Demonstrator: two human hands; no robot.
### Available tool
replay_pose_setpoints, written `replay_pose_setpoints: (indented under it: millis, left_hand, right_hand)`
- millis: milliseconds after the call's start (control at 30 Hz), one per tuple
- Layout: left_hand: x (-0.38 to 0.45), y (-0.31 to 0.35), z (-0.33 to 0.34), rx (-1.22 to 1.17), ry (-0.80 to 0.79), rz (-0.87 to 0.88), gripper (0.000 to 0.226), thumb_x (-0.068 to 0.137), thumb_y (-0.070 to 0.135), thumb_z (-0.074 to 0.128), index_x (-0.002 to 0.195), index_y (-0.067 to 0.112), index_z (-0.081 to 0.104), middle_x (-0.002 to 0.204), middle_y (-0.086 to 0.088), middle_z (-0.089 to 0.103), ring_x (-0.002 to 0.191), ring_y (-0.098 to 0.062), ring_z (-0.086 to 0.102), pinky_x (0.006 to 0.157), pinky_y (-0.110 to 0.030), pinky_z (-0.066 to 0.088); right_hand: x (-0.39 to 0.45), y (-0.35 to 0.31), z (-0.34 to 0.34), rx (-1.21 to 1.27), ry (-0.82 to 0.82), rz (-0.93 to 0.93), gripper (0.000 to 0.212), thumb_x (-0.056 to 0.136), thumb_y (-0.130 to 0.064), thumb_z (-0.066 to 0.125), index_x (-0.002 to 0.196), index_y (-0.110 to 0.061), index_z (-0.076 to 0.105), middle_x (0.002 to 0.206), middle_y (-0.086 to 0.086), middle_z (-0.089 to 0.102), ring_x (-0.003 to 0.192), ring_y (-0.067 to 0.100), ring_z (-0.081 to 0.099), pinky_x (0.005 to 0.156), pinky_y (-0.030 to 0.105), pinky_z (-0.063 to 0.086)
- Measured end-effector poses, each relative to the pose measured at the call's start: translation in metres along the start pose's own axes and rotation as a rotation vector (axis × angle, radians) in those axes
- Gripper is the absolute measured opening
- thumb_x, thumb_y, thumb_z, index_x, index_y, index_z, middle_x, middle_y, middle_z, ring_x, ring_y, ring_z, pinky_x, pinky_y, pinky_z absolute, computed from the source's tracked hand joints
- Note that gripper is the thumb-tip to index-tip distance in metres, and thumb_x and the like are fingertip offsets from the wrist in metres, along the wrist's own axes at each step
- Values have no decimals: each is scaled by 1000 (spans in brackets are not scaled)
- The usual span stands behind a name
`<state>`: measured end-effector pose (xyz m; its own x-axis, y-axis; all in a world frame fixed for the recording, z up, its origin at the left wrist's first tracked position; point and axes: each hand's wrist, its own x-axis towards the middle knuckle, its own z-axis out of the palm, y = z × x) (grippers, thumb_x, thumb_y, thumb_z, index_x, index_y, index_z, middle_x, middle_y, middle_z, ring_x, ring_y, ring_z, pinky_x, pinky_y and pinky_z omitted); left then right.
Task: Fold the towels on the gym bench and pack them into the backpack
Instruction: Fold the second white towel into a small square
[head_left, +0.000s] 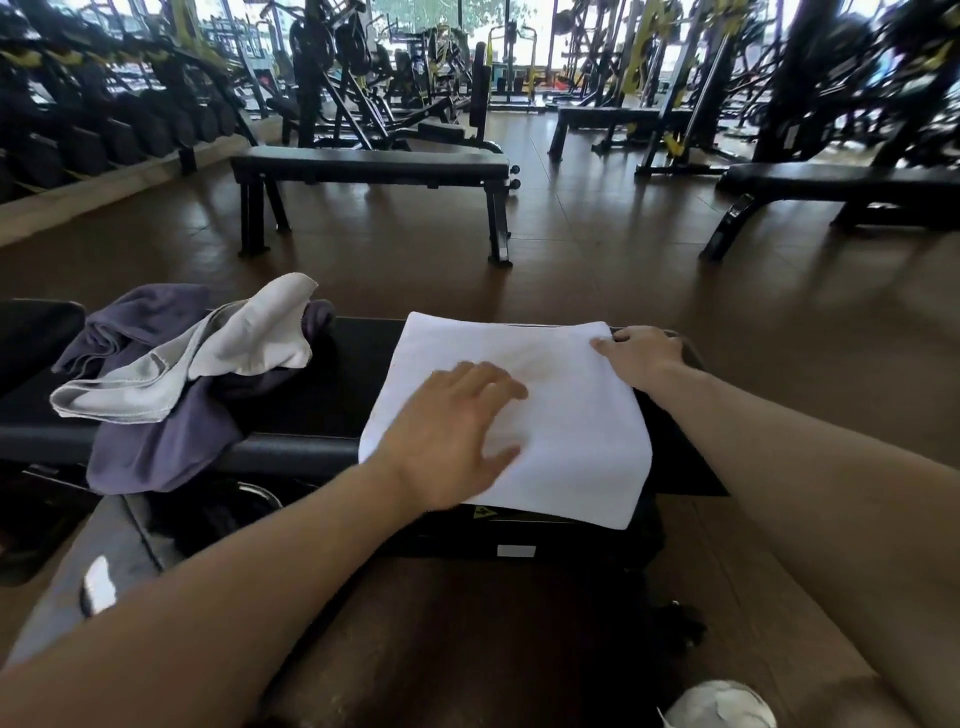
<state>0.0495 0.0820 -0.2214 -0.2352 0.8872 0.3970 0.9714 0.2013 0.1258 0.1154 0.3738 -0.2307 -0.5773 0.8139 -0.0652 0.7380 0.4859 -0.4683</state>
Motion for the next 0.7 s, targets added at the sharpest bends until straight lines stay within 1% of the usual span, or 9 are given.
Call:
replay_pose_setpoints:
  millis: [67,133,233,300,400,500,567,633,700]
  left_hand:
    - [3,30,28,65,-171,155,79,88,51,63,156,28,29,166,-4,24,153,-26,19,124,-44,18]
    - [9,54,54,194,-266,151,97,90,57,58,161,29,-2,171,-6,-5,157,-28,-7,126,-50,-3]
    - [17,75,81,285,-249,12,103,92,53,58,160,23,-15,170,-14,-6,155,-40,-4,122,-63,-1]
    - [20,85,91,362,-222,-50,95,96,45,56,160,16,-8,168,-20,5,153,-47,7,118,-70,8]
    - [23,92,97,407,-244,-87,86,95,45,56,159,11,10,161,-24,22,148,-50,23,114,-72,20]
    - [27,91,96,286,-186,-60,72,92,48,45,154,13,30,155,-21,39,143,-47,35,112,-71,26]
    - [27,94,87,121,-76,-30,62,90,48,38,141,16,50,142,-13,56,134,-39,49,110,-64,36]
    - [27,103,70,-88,85,-10,44,91,45,42,112,17,67,112,-3,68,107,-28,61,88,-41,50]
    - [28,111,51,-192,222,-63,28,88,41,46,80,19,61,80,6,59,76,-16,54,54,-27,34]
  right_hand:
    - [0,-7,-2,96,64,34,45,94,-58,49,123,-32,71,140,4,60,139,38,37,112,42,33]
    - [3,-8,0,139,105,45,40,93,-55,55,122,-33,72,139,2,61,140,36,37,114,42,36]
    - [11,-7,3,318,140,50,29,90,-46,65,110,-27,75,118,2,71,123,31,57,106,43,47]
    - [14,-8,2,501,138,42,26,90,-34,70,107,-14,74,104,4,71,102,26,64,92,37,52]
    - [14,-11,0,628,158,29,21,89,-22,72,106,-10,67,95,4,65,88,21,59,73,29,45]
    - [14,-7,-4,754,187,65,22,86,-12,74,103,-13,61,89,3,61,78,19,57,58,28,43]
    - [15,1,-9,848,168,122,24,83,-9,75,104,-13,62,96,8,65,79,21,62,61,30,50]
    - [15,8,-14,917,157,189,25,80,-8,75,103,-13,66,104,12,69,92,28,67,78,38,57]
    - [11,12,-22,984,157,249,21,81,-7,73,100,-11,68,109,16,70,90,30,66,79,39,57]
